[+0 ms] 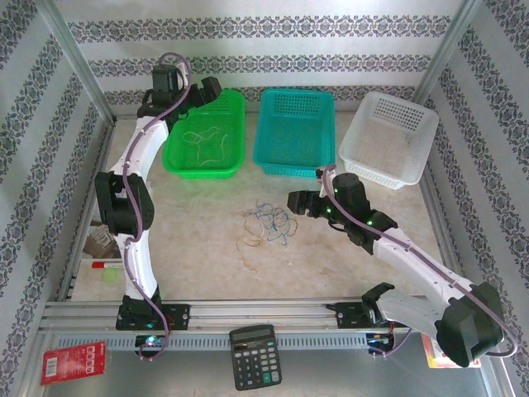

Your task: Untangle the cables

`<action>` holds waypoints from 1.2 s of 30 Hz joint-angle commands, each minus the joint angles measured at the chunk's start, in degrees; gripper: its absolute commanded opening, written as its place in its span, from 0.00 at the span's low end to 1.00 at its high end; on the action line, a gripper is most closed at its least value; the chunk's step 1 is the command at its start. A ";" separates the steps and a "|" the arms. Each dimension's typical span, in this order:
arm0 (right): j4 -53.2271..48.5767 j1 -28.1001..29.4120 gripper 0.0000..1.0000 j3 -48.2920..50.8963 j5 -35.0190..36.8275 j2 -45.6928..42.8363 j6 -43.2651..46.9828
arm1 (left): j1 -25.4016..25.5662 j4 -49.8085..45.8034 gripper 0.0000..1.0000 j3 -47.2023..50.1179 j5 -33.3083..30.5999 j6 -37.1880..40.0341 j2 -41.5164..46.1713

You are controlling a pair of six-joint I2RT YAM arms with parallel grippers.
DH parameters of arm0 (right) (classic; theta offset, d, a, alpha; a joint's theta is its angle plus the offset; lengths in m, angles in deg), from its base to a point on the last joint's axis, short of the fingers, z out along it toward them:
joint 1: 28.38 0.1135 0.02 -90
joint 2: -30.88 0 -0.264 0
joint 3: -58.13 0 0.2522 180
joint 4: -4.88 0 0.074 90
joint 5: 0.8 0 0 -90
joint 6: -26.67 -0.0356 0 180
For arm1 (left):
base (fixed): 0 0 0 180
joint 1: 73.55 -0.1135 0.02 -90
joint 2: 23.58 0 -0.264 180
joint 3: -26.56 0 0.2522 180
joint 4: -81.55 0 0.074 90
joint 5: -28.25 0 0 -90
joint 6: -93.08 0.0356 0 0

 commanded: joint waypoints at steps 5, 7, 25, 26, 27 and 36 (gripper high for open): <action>-7.43 1.23 0.72 -7.10 -1.42 2.50 0.37 | 1.84 -1.99 1.00 7.88 2.43 -1.18 10.76; -8.00 2.22 0.72 -8.07 -1.60 2.98 0.14 | 2.42 -1.75 1.00 10.93 2.65 -1.27 13.35; -9.67 13.99 0.66 -8.03 4.04 4.93 -6.14 | 5.28 5.95 1.00 42.41 3.72 -9.51 40.12; -9.57 15.07 0.66 -7.17 4.94 4.90 -6.93 | 5.30 5.93 1.00 43.05 4.09 -9.78 40.87; -9.36 16.11 0.66 -6.39 5.82 5.00 -7.63 | 5.35 5.80 1.00 43.53 4.40 -9.79 41.50; -9.16 22.75 0.58 -2.86 8.17 10.21 -7.64 | 5.42 2.35 1.00 50.10 3.07 -9.50 47.36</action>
